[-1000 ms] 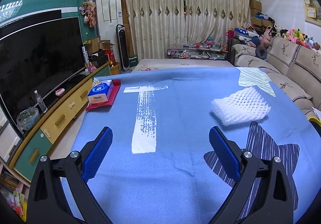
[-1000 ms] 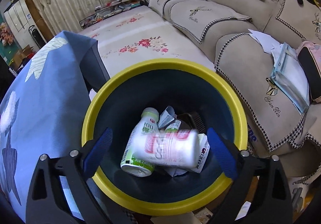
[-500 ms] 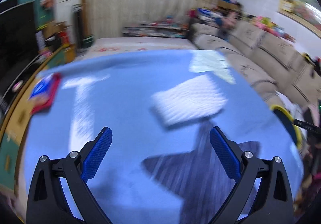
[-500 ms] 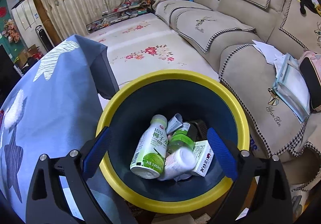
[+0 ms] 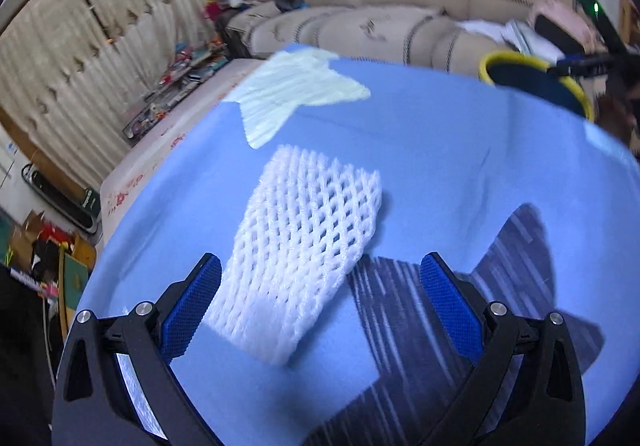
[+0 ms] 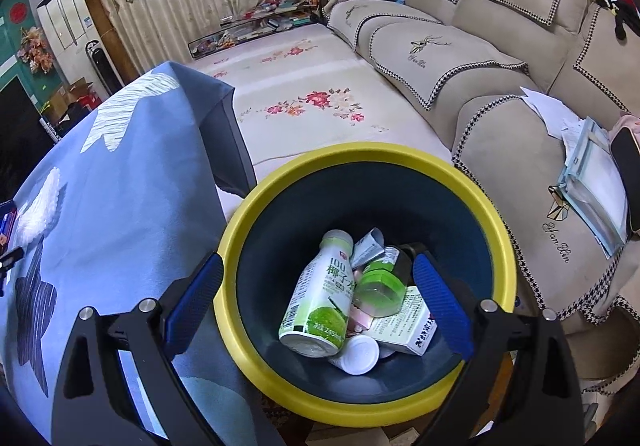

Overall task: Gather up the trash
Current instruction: 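Grasp the white foam netting with the left gripper and lift it, then carry the foam netting over the yellow bin and open the left gripper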

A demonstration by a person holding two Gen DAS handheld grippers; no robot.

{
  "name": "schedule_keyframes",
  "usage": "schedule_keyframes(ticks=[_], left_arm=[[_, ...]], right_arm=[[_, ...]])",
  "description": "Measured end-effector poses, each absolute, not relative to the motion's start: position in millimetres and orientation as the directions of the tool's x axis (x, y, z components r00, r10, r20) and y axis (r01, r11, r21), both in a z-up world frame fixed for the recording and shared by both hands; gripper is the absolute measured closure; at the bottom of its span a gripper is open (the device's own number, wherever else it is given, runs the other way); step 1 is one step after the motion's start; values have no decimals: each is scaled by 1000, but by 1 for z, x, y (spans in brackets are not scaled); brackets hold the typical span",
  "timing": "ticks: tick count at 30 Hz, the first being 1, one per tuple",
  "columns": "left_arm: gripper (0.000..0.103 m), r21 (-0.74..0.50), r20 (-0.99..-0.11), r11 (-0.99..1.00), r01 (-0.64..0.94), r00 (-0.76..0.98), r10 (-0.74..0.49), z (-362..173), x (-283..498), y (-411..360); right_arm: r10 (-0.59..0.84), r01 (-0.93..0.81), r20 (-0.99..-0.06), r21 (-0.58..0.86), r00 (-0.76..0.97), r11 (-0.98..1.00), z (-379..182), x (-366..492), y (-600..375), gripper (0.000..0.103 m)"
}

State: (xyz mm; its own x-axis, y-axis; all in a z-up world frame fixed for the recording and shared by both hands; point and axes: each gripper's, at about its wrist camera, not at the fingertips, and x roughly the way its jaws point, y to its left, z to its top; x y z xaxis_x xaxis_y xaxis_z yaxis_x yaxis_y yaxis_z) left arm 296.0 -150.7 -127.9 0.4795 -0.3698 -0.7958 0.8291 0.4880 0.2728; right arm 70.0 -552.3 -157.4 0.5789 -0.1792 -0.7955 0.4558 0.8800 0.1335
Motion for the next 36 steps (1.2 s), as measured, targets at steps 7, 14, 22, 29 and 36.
schedule_keyframes(ticks=[7,14,22,29,36], left_arm=[[5,272,-819,501,822,471,-329,-147,334,-152],[42,49,-864,556,830,314,-394,-151,366,-144],[76,31,-862,596,802,324,-391,-145,340,-151],[76,4,-821,555,832,320,-473,-95,274,-223],[75,-53,-837,402,914,179,-517,-81,209,-345]], right_arm=[[-176,448,-801,126,572,885,-159,78,-549,12],[-145,438,-801,157,581,885,-159,73,-553,12],[-131,434,-784,189,606,881,-155,55,-560,12],[-155,450,-765,191,625,872,-147,30,-571,12],[-226,505,-749,164,623,848,-142,-7,-591,12]])
